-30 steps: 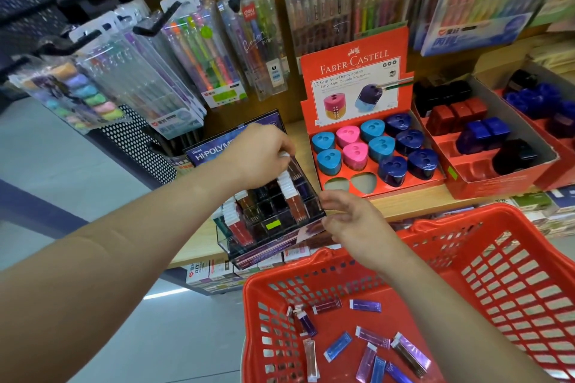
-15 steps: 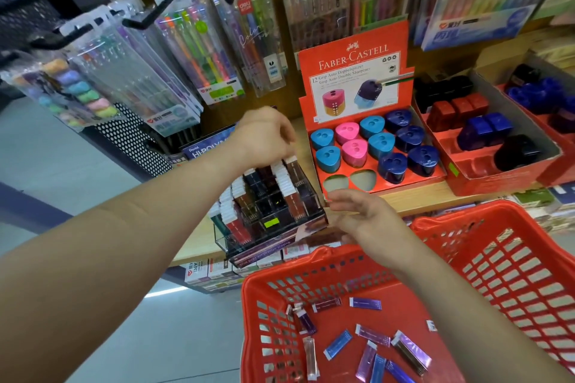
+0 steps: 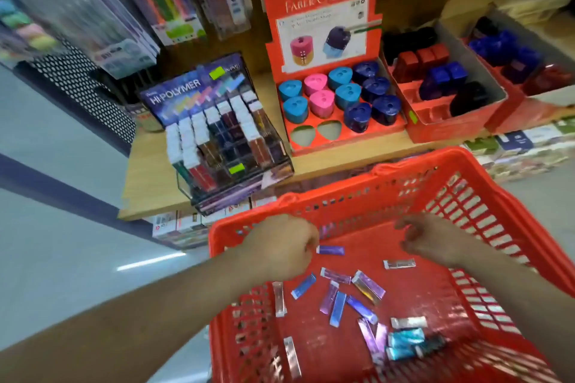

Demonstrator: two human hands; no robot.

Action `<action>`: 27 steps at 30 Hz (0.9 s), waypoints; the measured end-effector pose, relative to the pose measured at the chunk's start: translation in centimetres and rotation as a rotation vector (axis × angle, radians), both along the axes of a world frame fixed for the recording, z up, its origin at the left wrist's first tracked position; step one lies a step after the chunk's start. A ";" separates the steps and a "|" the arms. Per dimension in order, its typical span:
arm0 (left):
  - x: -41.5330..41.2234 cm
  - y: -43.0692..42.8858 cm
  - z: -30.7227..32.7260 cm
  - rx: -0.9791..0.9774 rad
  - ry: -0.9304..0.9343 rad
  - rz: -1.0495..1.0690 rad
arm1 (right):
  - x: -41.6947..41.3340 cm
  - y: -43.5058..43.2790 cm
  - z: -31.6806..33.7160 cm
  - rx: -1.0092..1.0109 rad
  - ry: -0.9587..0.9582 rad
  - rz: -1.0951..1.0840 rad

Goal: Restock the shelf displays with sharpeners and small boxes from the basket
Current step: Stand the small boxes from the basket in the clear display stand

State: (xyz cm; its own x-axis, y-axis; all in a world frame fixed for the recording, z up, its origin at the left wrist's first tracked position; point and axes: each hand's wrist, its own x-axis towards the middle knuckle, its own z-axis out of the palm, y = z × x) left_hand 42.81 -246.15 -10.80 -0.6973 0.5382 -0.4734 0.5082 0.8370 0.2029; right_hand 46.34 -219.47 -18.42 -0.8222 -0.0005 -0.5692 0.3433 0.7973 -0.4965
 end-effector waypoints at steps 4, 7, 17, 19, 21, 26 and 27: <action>3.4 -0.1 -10.2 -0.101 -0.072 0.196 | 3.9 0.6 -4.5 0.229 -0.219 0.031; 5.8 -0.4 -15.4 -0.138 -0.127 0.373 | 6.4 0.1 -7.8 0.263 -0.305 -0.022; 10.4 3.5 -21.1 -0.050 0.055 0.522 | 6.1 -5.7 -12.6 0.381 -0.021 -0.031; 10.9 4.0 -21.8 -0.001 0.029 0.532 | 5.4 -6.4 -12.6 0.444 -0.011 0.010; 11.1 4.1 -22.2 0.071 -0.015 0.583 | 4.7 -6.2 -12.7 0.518 -0.015 0.051; 11.1 4.2 -22.4 0.104 -0.059 0.687 | 5.0 -4.3 -13.5 0.427 0.016 0.054; 11.1 4.3 -22.4 0.089 -0.054 0.669 | 5.1 -4.3 -13.4 0.405 0.012 0.069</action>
State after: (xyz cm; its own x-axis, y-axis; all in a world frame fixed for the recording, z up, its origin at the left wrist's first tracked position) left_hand 53.88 -241.88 -33.23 -0.8702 0.0372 -0.4913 -0.1266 0.9468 0.2959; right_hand 51.41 -223.78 -31.85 -0.8349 0.1663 -0.5247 0.2781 0.9501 -0.1414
